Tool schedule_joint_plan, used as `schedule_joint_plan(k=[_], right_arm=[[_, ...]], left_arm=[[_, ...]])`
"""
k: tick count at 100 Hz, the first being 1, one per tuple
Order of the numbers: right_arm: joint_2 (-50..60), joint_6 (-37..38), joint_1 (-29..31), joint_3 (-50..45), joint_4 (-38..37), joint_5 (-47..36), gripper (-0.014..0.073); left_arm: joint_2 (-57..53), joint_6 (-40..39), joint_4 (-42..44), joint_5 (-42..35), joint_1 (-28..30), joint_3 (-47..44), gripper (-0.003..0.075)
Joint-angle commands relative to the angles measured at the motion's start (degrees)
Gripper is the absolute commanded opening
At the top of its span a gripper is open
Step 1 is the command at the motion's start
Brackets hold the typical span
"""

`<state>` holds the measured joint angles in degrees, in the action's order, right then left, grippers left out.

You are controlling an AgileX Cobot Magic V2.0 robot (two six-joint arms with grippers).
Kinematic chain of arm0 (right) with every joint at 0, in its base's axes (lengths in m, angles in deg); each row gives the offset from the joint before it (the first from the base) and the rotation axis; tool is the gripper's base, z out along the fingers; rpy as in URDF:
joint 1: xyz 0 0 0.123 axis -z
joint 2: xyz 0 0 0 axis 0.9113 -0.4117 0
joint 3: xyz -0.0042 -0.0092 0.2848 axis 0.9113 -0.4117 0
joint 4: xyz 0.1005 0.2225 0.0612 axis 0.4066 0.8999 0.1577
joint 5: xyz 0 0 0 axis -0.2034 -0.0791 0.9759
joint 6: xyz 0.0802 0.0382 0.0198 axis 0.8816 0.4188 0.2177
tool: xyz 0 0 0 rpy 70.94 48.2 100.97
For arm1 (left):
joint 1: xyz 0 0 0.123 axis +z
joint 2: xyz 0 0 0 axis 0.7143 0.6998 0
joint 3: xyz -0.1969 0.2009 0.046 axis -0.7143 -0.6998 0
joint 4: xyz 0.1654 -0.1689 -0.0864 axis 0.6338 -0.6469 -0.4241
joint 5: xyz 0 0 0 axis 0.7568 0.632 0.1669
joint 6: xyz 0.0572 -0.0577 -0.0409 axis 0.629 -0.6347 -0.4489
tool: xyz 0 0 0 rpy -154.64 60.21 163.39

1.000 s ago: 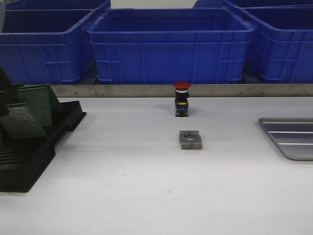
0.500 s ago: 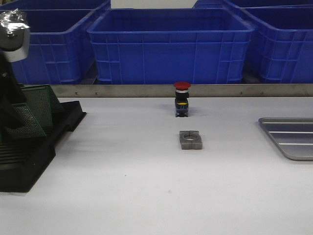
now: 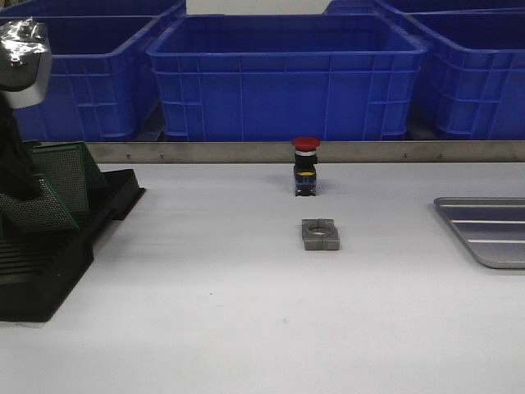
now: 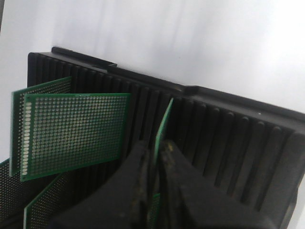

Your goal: Place circuit board on tray

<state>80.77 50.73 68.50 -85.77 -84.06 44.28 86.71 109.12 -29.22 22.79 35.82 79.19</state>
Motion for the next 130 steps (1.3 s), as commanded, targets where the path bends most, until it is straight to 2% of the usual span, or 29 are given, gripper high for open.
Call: schedule_joint_plan(k=[1, 28, 41, 55, 70, 79, 105, 130], right_arm=[[1.5, -0.5, 0.2, 0.7, 0.1, -4.2, -0.0061], [1.5, -0.5, 0.2, 0.7, 0.1, -4.2, -0.0061], [1.5, -0.5, 0.2, 0.7, 0.1, -4.2, -0.0061], [1.5, -0.5, 0.2, 0.7, 0.1, -4.2, -0.0061], [1.5, -0.5, 0.2, 0.7, 0.1, -4.2, -0.0061], [1.5, -0.5, 0.2, 0.7, 0.1, -4.2, -0.0061], [1.5, -0.5, 0.2, 0.7, 0.1, -4.2, -0.0061], [1.5, -0.5, 0.2, 0.7, 0.1, -4.3, -0.0061]], left_arm=[[-3.1, -1.3, -1.2, -2.6, -0.4, 1.7, -0.0020], [-10.9, -1.3, -1.2, -2.0, -0.4, 1.7, -0.0020], [-14.9, -1.3, -4.9, 2.0, -0.4, 1.7, -0.0020], [-17.7, -1.3, -15.5, 8.7, -0.4, 1.7, -0.0020], [-17.9, -1.3, -31.1, 18.2, -0.6, 1.7, -0.0020], [-17.6, -1.3, -36.9, 22.0, -2.1, 1.7, -0.0020], [-13.6, -1.3, -50.5, 23.3, -10.2, 1.7, -0.0020], [-8.6, -1.3, -58.2, 23.5, -16.3, 1.7, -0.0020]])
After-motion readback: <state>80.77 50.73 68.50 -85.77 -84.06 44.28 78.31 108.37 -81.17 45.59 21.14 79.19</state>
